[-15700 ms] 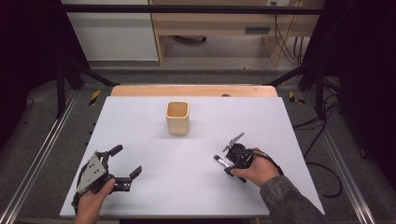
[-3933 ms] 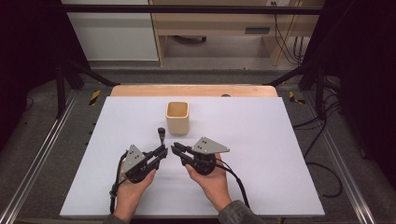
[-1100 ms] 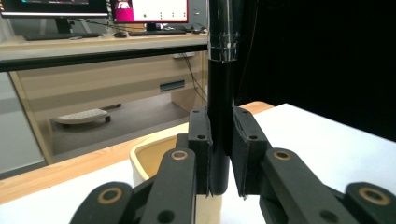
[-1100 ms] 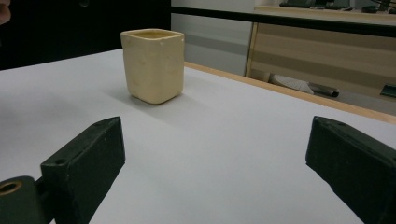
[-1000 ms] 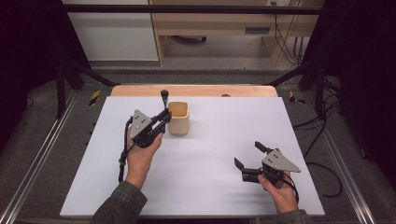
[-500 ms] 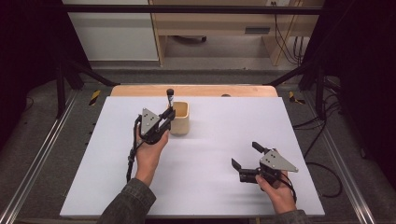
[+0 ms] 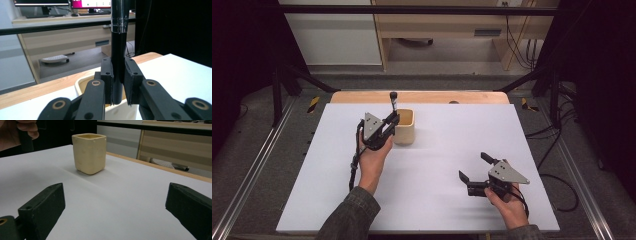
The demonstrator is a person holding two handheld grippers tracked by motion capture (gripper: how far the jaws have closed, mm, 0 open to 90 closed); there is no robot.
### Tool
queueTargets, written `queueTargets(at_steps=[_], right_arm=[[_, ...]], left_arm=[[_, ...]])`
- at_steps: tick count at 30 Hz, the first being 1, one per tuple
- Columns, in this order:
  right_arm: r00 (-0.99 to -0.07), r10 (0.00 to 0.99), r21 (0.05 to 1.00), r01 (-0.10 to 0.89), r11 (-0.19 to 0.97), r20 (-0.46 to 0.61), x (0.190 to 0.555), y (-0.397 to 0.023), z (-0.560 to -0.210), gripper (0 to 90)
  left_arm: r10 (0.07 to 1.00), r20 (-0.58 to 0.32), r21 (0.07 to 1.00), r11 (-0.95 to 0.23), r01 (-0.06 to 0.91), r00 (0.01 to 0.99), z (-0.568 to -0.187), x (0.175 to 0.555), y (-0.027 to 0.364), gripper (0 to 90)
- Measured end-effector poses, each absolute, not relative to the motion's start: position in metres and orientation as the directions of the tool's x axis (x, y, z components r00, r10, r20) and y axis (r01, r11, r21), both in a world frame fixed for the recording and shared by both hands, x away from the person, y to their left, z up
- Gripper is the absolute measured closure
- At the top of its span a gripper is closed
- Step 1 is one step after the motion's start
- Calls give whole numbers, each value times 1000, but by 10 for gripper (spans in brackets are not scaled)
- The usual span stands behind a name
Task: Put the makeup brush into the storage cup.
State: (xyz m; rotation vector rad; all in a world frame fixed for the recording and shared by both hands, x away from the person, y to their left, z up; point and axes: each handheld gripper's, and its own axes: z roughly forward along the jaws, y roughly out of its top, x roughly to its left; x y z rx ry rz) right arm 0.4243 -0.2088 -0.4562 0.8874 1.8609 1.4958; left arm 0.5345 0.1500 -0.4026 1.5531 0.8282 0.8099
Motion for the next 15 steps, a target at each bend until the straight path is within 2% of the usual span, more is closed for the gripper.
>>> queueTargets(at_steps=[15], right_arm=[[-611, 790, 976, 134, 171, -54, 425, -208, -457, 32]], left_arm=[[860, 54, 992, -104, 72, 507, -404, 543, 148, 792]])
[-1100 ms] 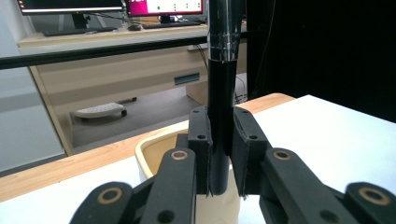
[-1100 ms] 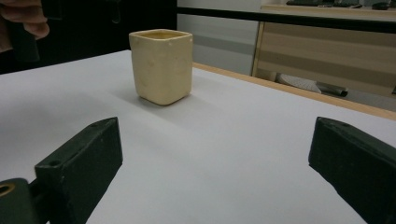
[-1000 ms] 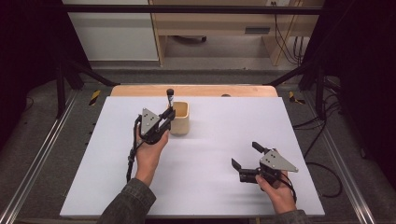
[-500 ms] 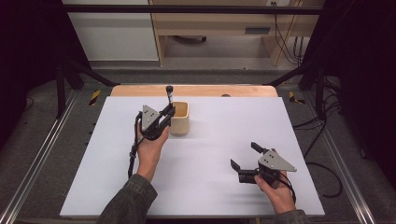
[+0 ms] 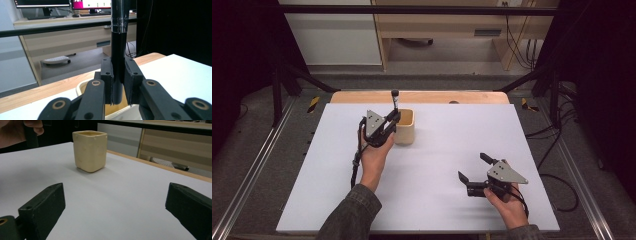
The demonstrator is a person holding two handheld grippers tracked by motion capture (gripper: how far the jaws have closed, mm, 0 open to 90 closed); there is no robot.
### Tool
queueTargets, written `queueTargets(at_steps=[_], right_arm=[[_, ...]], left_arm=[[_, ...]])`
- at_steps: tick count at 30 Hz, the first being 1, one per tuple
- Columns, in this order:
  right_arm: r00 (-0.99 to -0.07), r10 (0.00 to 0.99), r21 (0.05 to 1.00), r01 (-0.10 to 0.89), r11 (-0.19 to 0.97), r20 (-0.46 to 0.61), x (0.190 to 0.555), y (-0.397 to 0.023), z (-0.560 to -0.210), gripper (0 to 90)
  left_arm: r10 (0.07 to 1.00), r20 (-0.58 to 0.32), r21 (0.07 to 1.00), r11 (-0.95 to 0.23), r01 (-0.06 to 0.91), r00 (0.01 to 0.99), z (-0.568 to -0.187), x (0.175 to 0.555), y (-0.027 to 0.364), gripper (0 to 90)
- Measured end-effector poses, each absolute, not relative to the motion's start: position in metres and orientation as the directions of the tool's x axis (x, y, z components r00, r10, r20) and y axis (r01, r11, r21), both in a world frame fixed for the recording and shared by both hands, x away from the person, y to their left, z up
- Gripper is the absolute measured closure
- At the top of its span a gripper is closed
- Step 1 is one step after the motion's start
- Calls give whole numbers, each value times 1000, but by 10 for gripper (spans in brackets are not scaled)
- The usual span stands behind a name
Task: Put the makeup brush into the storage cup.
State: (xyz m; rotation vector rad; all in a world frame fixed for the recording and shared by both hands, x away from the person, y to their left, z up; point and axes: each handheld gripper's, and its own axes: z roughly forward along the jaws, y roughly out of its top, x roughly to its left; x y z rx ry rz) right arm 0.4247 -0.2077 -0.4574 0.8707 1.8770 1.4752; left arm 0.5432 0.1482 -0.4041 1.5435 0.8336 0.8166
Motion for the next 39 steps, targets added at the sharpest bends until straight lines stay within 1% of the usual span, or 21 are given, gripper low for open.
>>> queueTargets(at_steps=[29, 39], right_arm=[[-618, 784, 975, 136, 176, -56, 425, -207, -458, 37], [-621, 782, 974, 143, 177, -51, 425, -207, -458, 37]], left_arm=[[866, 12, 992, -74, 103, 500, -417, 549, 147, 792], [868, 14, 991, -78, 110, 496, -422, 551, 147, 792]])
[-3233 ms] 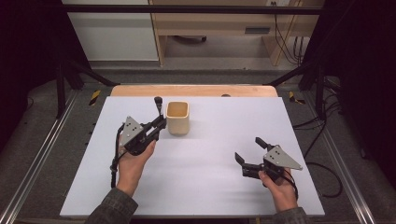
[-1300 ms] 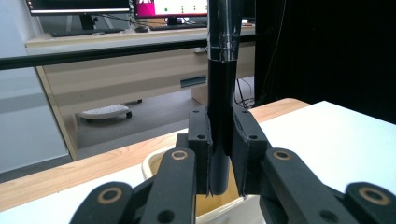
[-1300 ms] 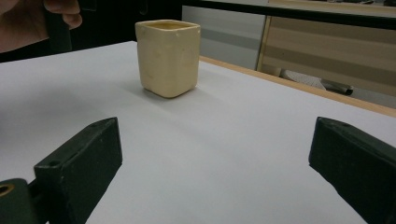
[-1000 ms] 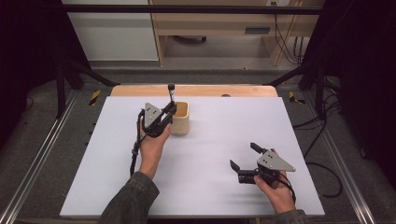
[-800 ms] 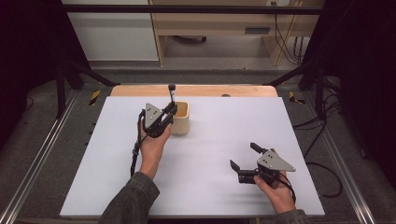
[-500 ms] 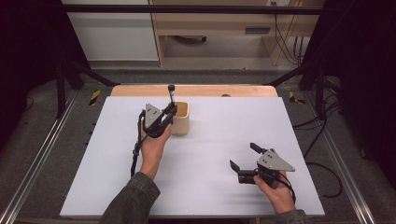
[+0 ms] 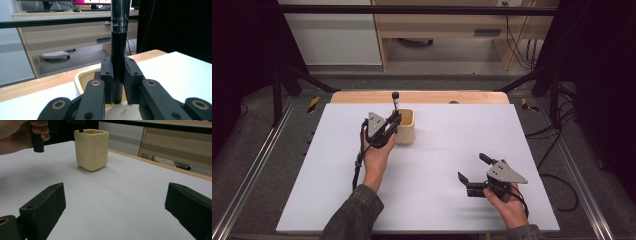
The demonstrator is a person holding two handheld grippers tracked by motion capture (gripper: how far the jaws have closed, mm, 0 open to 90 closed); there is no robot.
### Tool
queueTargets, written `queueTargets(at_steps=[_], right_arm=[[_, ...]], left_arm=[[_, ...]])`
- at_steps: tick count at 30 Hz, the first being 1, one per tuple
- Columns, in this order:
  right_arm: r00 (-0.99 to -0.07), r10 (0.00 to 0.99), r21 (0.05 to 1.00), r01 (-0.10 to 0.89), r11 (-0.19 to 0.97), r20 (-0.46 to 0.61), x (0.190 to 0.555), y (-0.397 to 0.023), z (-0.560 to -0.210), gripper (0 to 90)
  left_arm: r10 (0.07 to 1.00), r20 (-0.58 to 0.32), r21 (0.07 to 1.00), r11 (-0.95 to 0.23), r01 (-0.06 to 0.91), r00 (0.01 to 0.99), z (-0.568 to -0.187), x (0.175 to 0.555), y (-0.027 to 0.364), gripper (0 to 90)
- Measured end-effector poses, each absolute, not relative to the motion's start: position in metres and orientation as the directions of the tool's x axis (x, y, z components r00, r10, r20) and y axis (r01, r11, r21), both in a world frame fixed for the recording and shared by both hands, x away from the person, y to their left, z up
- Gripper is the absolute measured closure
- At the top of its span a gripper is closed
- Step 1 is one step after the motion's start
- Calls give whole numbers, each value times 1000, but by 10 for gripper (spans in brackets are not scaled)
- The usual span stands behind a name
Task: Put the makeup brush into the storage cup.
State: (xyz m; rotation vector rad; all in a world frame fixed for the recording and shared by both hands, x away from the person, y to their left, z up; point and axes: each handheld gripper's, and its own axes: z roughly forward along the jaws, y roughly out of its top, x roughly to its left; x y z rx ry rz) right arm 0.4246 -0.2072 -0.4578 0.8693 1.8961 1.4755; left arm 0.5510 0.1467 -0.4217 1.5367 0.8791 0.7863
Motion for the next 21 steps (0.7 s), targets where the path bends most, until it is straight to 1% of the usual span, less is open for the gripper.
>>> queueTargets(at_steps=[21], right_arm=[[-623, 781, 973, 152, 177, -45, 425, -206, -459, 38]], left_arm=[[867, 11, 989, -82, 121, 498, -427, 553, 144, 790]])
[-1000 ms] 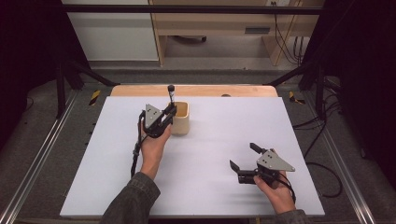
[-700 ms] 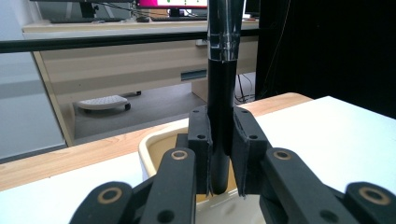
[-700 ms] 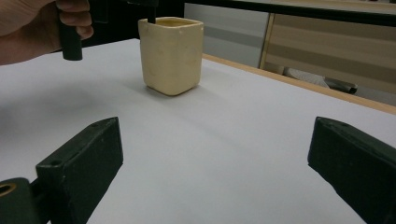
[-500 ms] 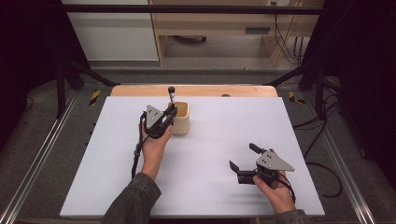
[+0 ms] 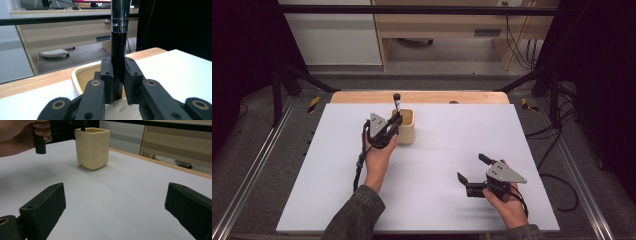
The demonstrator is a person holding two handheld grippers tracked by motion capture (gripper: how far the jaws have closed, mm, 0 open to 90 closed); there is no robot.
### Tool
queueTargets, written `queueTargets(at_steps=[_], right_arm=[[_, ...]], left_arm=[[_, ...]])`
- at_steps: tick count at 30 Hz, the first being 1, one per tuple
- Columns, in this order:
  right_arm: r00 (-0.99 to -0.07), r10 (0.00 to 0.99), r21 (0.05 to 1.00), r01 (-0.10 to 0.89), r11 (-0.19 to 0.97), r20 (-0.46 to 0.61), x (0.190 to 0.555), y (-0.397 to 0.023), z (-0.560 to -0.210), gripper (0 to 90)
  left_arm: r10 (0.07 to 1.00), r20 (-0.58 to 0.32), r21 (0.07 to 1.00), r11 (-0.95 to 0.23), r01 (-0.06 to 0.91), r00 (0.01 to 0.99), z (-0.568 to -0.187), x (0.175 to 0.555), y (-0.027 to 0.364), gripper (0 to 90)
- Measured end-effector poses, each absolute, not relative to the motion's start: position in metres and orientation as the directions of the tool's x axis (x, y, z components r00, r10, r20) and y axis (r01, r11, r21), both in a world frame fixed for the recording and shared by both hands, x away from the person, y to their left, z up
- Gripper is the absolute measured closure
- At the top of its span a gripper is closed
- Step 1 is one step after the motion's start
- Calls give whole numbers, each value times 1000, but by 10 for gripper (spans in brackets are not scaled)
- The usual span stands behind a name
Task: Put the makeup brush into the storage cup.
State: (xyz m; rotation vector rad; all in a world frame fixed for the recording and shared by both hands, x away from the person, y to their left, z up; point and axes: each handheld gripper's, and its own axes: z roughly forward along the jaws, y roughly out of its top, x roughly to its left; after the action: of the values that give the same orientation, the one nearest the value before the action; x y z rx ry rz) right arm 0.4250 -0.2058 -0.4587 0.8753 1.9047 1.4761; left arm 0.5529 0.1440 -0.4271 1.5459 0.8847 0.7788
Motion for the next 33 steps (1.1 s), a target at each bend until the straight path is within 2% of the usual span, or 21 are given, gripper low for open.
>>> queueTargets(at_steps=[6, 9, 10, 11, 13, 14, 17, 18, 33], right_arm=[[-624, 780, 972, 152, 179, -46, 425, -206, -459, 38], [-623, 781, 972, 153, 178, -45, 425, -206, -459, 38], [-623, 781, 972, 153, 178, -45, 425, -206, -459, 38], [-622, 782, 972, 154, 177, -44, 425, -206, -459, 38], [-622, 782, 973, 151, 177, -46, 425, -206, -459, 37], [-622, 782, 972, 157, 175, -41, 425, -206, -459, 36], [-621, 783, 972, 155, 176, -43, 425, -206, -459, 35], [-620, 784, 972, 155, 175, -42, 425, -206, -459, 35], [-608, 793, 976, 148, 163, -40, 425, -208, -457, 35]], left_arm=[[867, 2, 990, -73, 123, 499, -427, 552, 144, 784], [867, -13, 991, -55, 121, 498, -427, 551, 145, 684], [866, -26, 993, -38, 116, 500, -427, 551, 145, 684], [864, -22, 994, -35, 104, 502, -426, 548, 147, 633], [866, -16, 994, -39, 100, 500, -426, 546, 147, 610], [868, -11, 994, -44, 99, 496, -425, 545, 148, 560], [869, -13, 995, -39, 95, 496, -424, 542, 152, 545], [867, -15, 995, -37, 95, 498, -424, 542, 153, 513], [807, 9, 995, -68, 78, 590, -417, 531, 159, 334]])
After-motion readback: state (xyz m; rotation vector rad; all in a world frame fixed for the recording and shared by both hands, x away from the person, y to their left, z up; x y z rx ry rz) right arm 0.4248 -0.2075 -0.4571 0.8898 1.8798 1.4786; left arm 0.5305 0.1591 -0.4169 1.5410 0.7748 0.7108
